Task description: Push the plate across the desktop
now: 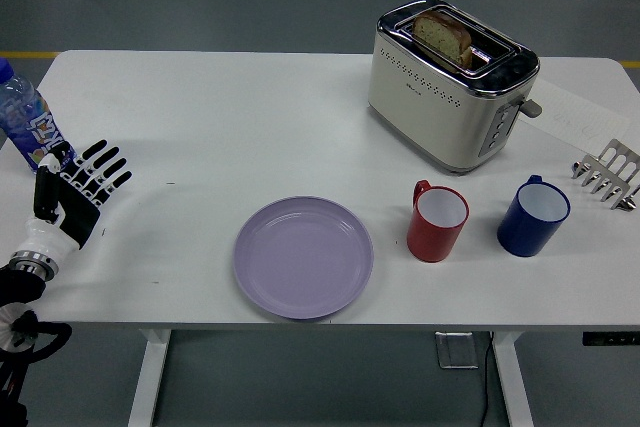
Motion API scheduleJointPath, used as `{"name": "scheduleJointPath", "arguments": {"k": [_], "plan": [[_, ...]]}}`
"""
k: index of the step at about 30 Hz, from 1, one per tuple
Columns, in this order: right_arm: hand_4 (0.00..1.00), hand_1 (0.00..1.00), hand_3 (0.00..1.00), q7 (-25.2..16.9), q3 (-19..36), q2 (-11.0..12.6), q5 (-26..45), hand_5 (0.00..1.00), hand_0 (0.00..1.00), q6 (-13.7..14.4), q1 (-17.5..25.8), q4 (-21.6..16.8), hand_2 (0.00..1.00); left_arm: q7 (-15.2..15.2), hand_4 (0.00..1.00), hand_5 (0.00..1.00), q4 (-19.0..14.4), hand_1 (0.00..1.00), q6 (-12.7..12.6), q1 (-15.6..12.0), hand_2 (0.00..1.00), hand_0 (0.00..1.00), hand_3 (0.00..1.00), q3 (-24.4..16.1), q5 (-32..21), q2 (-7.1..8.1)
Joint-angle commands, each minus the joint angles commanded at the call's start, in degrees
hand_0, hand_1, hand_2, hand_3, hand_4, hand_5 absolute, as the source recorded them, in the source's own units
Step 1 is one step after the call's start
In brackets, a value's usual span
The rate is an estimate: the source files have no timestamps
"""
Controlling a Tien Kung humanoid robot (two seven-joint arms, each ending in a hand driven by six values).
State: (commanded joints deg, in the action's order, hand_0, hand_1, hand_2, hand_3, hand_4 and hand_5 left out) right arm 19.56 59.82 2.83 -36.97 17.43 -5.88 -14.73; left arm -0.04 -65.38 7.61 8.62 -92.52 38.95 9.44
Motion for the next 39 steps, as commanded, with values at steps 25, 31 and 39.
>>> {"name": "scheduleJointPath", "arguments": {"k": [25,31,39], "plan": [[0.229,0.517,0.561,-0.2,-0.57,-0.04,1.1,0.534,0.577,0.12,-0.17,0.05,0.609,-0.93,0.619,0.998,-0.12,0.775,-3.53,-2.26,0.745,0.771,0.698,-8.25,-1.0,1.89],[0.228,0.517,0.561,0.4,-0.3,-0.1,0.41,0.532,0.577,0.13,-0.33,-0.02,0.609,-1.1,0.621,0.998,-0.22,0.776,-3.71,-2.49,0.746,0.77,0.699,-8.98,-1.15,1.82],[0.226,0.517,0.561,0.43,-0.2,-0.04,0.41,0.534,0.577,0.16,-0.48,0.02,0.609,-1.3,0.623,0.998,-0.47,0.776,-3.59,-2.95,0.746,0.771,0.698,-10.28,-1.06,1.86]]}}
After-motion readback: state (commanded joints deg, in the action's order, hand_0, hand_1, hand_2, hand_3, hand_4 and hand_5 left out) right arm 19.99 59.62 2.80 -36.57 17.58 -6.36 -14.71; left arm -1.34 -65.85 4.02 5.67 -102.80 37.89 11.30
